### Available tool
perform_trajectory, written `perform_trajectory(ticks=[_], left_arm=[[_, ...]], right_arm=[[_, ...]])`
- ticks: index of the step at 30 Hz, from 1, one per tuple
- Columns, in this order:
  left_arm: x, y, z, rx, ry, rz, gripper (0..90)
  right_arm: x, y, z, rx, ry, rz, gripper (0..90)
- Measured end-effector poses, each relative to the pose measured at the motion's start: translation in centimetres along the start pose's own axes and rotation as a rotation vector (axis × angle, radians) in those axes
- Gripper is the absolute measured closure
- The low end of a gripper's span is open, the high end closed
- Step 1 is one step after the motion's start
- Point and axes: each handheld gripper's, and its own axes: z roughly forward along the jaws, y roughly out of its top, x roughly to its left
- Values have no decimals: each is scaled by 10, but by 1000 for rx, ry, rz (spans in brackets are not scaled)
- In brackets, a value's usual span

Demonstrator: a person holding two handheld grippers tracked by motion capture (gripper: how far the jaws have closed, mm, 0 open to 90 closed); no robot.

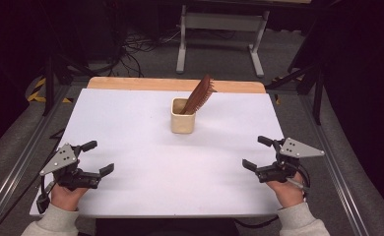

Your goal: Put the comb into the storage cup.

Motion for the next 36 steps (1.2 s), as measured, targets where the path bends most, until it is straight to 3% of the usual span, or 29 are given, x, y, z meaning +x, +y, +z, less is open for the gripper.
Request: perform_trajectory(ticks=[6,12,18,24,31,36], left_arm=[[2,-4,0,8,-2,-5,12],[3,-7,1,7,2,-8,5],[5,-12,5,28,10,-10,3],[7,-18,6,28,8,-30,3],[6,-19,6,13,16,-30,2],[6,-21,6,0,18,-63,1]], right_arm=[[1,-26,6,20,2,17,2],[4,-39,14,68,4,-3,2],[6,-54,25,88,17,20,2],[8,-63,32,95,36,44,2],[9,-64,30,80,19,43,2],[9,-63,29,68,9,43,2]])
